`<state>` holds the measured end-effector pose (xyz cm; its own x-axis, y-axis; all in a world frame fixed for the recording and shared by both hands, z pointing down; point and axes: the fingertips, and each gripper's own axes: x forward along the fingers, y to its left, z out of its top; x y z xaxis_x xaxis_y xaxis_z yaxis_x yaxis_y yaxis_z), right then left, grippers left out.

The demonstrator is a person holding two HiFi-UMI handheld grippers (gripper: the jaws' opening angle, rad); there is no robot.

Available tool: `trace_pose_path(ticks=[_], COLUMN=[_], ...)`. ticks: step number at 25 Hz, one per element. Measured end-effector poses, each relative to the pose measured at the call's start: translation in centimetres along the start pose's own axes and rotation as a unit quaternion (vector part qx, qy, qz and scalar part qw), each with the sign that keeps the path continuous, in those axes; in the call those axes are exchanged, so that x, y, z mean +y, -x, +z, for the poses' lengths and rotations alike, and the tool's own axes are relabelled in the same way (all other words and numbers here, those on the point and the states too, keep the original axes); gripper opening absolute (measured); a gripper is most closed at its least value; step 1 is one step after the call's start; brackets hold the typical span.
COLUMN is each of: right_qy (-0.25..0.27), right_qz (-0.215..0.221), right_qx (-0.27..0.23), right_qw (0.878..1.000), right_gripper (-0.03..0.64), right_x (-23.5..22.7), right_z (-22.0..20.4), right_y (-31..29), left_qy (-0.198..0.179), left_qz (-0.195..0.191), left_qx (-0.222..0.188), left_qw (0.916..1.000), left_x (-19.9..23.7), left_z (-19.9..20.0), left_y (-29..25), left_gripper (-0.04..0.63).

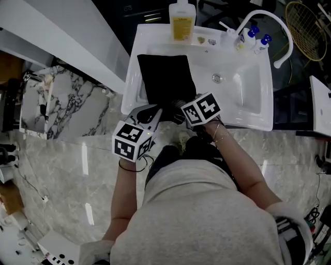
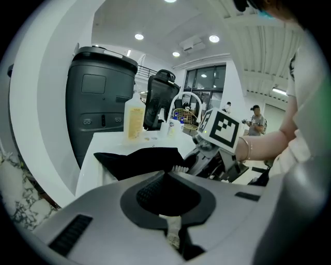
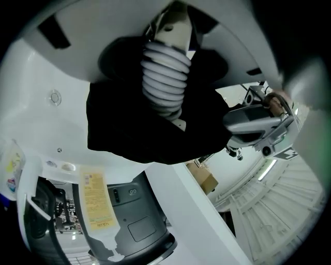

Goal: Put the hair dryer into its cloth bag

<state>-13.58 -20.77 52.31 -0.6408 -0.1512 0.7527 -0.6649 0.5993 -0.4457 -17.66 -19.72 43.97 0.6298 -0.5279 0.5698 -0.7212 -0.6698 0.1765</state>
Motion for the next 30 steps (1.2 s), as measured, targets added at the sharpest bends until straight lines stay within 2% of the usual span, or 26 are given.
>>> trace_pose_path(ticks=[6,13,19,23,30], right_qy=[-0.010,0.030,0.053,0.053,0.082], right_qz=[-0.021,-0.065,-0.078,-0.061,-0.043], right_qx=[0.000,0.019,0.015,-0.009,-0.001], right_qw=[1.000,0.997,0.995,0.997,0.996], right_gripper=[0.235,0.236,0.236,0.238,0.262], right_x=[-1.2,-2.3,-2.1,-1.4,-0.7], right_z=[0.2,-0.5,-0.7,-0.1,-2.9], right_y=[-1.2,-2.1,-2.0,-1.3,1.4], left_qy=[0.018,0.027,0.035,0.033,0.034], left_qz=[0.001,0.000,0.006,0.008,0.005], left_qx=[0.018,0.035,0.040,0.039,0.040], left_qw=[0.9997,0.9990,0.9986,0.9986,0.9986], left_x=[-0.1,0.1,0.4,0.4,0.2], left_z=[-1.7,-3.1,-3.6,-3.5,-3.8], left_y=[-0.5,-0.7,-0.6,-0.3,-0.2], left_gripper=[0.012,0.012,0.012,0.012,0.012])
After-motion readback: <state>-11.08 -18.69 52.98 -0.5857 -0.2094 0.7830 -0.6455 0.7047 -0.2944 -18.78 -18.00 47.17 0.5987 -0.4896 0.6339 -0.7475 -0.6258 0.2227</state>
